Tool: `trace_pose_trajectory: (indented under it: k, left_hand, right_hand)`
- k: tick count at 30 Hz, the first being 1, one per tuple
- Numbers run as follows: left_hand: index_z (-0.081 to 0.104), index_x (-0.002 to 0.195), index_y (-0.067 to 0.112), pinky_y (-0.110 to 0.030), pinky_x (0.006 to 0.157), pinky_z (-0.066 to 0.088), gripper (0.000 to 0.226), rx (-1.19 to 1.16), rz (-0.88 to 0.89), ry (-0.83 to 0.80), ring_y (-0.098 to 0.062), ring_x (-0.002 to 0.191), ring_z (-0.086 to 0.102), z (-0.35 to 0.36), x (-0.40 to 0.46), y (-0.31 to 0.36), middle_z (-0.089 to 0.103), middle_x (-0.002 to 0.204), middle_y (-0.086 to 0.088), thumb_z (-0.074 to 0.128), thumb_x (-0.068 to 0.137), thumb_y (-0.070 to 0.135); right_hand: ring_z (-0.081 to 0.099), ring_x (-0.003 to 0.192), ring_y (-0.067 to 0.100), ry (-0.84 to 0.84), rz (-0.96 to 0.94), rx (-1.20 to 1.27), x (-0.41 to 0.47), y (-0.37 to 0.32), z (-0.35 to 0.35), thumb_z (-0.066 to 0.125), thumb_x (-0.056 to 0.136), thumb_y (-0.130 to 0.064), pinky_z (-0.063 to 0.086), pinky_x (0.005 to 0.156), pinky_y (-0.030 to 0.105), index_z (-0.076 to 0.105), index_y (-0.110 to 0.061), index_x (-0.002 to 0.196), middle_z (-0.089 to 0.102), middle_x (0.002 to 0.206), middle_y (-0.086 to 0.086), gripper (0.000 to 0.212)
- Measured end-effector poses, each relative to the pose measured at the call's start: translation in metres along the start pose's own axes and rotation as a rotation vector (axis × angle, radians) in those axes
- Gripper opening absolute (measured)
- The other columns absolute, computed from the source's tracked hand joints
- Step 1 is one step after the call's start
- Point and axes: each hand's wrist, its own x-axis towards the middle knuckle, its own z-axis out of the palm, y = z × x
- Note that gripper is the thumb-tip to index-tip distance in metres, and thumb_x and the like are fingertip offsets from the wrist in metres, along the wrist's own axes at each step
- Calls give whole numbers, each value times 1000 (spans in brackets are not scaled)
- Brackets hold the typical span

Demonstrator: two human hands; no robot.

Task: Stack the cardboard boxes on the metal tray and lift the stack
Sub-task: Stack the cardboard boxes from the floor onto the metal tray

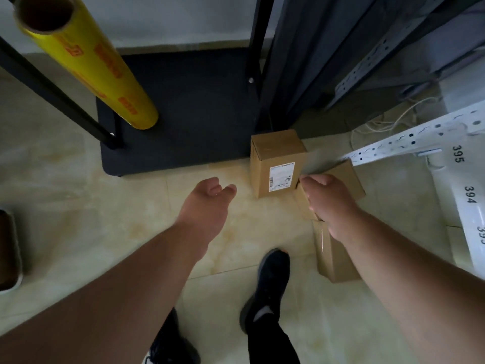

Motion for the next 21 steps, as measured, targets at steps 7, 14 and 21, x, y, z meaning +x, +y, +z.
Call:
trace_pose_trajectory:
  k: [7, 14, 21]
  left_hand:
    - [50, 146, 34, -44, 109, 48, 74, 24, 6, 25, -20, 123, 64, 76, 71, 15, 59, 143, 14, 65, 77, 57]
    - [54, 138, 29, -27, 78, 38, 39, 139, 57, 41, -18, 91, 54, 124, 128, 26, 56, 112, 9, 58, 100, 36]
    - [64, 126, 26, -22, 61, 42, 29, 111, 89, -55, -16, 95, 67, 129, 130, 20, 73, 113, 5, 59, 97, 24]
  right_hand:
    - [59, 92, 21, -20, -40, -47, 89, 8, -8, 58, 96, -43, 43, 74, 29, 70, -15, 120, 70, 108, 2, 39]
    - [50, 89, 20, -42, -68, -64, 151, 18, 1, 57, 98, -45, 33, 56, 25, 47, -27, 93, 50, 93, -2, 21]
    - [65, 80, 17, -93, -54, -33, 142, 15, 4, 58, 102, -28, 45, 56, 21, 59, -5, 106, 68, 91, 4, 23]
